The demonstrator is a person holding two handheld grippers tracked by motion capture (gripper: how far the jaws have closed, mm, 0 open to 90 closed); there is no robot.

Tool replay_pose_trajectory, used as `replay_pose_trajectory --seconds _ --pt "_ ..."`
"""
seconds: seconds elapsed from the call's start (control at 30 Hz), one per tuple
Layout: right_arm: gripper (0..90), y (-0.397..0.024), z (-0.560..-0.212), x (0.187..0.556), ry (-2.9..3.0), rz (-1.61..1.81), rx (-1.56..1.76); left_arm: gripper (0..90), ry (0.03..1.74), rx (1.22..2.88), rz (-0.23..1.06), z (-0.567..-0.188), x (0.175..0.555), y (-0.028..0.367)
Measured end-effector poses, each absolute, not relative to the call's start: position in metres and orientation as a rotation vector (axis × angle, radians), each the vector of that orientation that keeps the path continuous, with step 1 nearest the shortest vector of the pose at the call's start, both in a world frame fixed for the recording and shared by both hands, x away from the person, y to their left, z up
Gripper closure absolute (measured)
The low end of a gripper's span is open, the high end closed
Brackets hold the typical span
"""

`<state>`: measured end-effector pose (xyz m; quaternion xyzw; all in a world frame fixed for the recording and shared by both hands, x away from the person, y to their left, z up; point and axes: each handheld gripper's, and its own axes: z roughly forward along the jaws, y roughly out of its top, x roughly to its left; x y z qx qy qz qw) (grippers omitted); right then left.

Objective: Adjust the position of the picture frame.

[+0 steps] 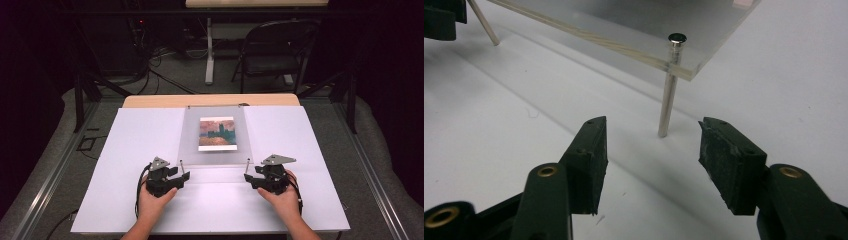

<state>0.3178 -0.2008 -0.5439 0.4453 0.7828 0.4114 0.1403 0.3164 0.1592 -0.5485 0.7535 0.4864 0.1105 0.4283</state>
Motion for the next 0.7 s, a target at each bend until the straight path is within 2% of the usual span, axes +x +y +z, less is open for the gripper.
replay_pose_trajectory --seconds 0.27,0.5,0.7 --pt "42.6 -0.212 -0.538 0.299 2.24 1.176 1.269 43.0 1.217 1.909 0.25 -0.545 0.306 0.165" --pt "42.6 -0.221 -0.533 0.289 2.211 1.186 1.283 43.7 1.175 1.906 0.271 -0.543 0.295 0.169" --pt "42.7 -0.227 -0.529 0.285 2.184 1.204 1.289 40.7 1.131 1.923 0.323 -0.538 0.284 0.17"
